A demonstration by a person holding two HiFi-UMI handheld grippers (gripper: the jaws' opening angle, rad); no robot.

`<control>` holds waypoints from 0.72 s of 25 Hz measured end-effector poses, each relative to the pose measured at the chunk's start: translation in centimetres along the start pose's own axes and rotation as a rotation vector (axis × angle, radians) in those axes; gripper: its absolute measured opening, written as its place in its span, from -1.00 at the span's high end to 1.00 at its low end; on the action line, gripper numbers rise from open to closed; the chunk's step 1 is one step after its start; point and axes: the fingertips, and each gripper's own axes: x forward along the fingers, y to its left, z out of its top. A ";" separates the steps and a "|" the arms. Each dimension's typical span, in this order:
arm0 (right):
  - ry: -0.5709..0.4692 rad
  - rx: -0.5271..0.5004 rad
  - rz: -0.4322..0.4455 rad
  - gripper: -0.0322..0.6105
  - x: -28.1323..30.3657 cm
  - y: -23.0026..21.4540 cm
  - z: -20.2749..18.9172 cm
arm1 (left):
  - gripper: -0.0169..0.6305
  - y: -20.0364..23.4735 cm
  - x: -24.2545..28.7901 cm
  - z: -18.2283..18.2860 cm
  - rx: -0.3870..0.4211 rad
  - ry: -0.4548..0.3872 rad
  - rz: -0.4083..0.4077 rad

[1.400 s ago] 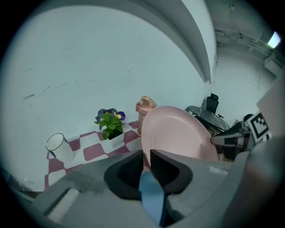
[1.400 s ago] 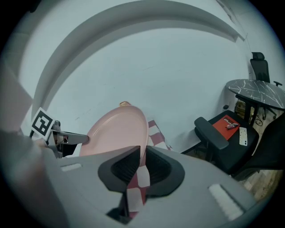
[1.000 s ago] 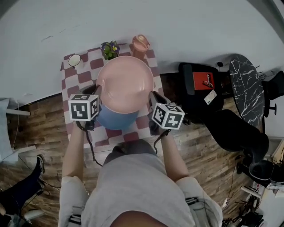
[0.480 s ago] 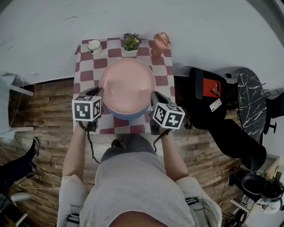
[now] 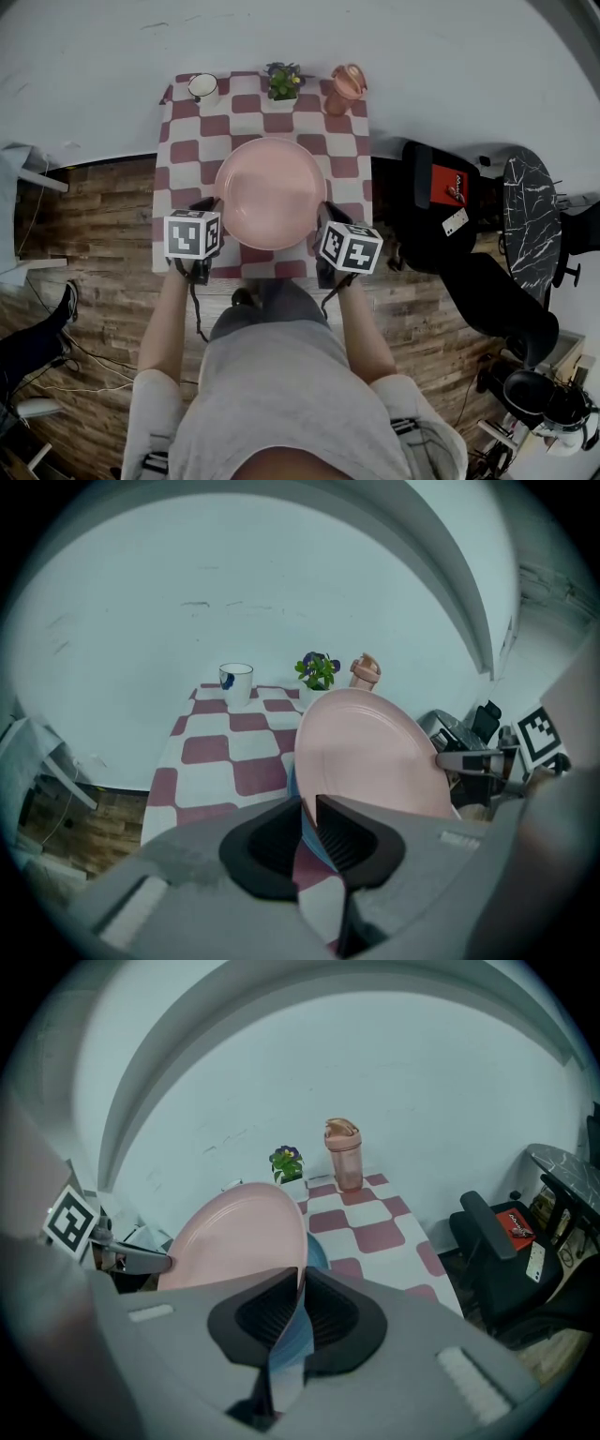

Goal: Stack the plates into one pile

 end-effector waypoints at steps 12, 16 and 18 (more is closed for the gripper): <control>0.098 -0.041 -0.018 0.80 2.7 -1.3 -1.6 | 0.77 0.4 2.7 -1.7 -0.037 0.080 0.013; 0.116 -0.050 -0.033 0.80 3.4 -1.8 -2.0 | 0.76 0.5 3.3 -1.9 -0.046 0.091 0.009; 0.123 -0.054 -0.037 0.80 3.6 -2.0 -2.2 | 0.76 0.4 3.5 -2.1 -0.043 0.096 0.009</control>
